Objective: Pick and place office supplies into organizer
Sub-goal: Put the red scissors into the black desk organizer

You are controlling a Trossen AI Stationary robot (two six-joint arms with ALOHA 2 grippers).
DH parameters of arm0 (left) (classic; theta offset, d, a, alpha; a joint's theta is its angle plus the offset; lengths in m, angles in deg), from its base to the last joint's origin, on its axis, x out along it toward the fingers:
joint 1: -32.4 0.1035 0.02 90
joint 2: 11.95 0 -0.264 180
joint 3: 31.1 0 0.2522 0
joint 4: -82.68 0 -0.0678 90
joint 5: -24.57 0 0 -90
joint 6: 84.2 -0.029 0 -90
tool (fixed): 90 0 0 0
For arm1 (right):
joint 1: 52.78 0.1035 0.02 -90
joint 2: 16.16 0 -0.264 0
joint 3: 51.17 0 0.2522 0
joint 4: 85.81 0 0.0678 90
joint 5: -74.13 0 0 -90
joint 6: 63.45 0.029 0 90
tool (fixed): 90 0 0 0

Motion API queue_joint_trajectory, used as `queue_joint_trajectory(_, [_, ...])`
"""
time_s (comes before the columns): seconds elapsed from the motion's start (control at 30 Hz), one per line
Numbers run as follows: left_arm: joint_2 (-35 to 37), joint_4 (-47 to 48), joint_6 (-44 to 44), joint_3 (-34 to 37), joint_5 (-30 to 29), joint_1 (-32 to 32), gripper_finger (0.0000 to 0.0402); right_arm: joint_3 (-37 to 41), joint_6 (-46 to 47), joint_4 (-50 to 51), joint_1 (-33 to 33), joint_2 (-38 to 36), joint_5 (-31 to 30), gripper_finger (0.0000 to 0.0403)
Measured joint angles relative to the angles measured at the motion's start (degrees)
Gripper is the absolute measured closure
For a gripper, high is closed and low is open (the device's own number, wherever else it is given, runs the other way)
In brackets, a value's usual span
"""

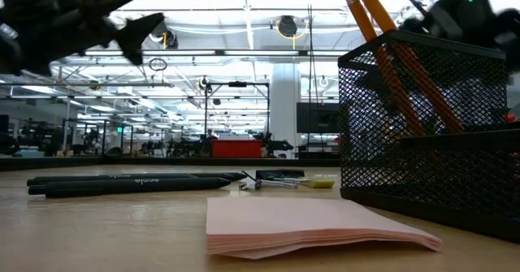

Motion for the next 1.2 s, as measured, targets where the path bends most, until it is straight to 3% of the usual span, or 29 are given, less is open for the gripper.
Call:
queue_joint_trajectory(0.17, [2.1,5.1,-1.2,-0.6,-0.3,0.1,0.0149,-11.5,2.9,22.2,-0.5,0.0,4.7,0.0362])
queue_joint_trajectory(0.33, [2.0,7.1,-2.0,-0.5,-0.4,0.2,0.0149,-22.1,9.3,47.8,-2.4,0.1,10.1,0.0286])
queue_joint_trajectory(0.47, [2.0,10.3,-2.4,-0.5,-1.3,0.1,0.0149,-25.7,11.6,63.5,-3.9,1.6,11.8,0.0227])
queue_joint_trajectory(0.63, [2.0,10.1,-2.5,-0.5,-3.6,0.2,0.0149,-25.5,14.0,65.4,-4.0,3.2,18.4,0.0195])
queue_joint_trajectory(1.2, [2.1,10.1,3.3,-0.5,-6.0,0.2,0.0149,-25.5,17.0,62.5,3.7,15.6,22.7,0.0196])
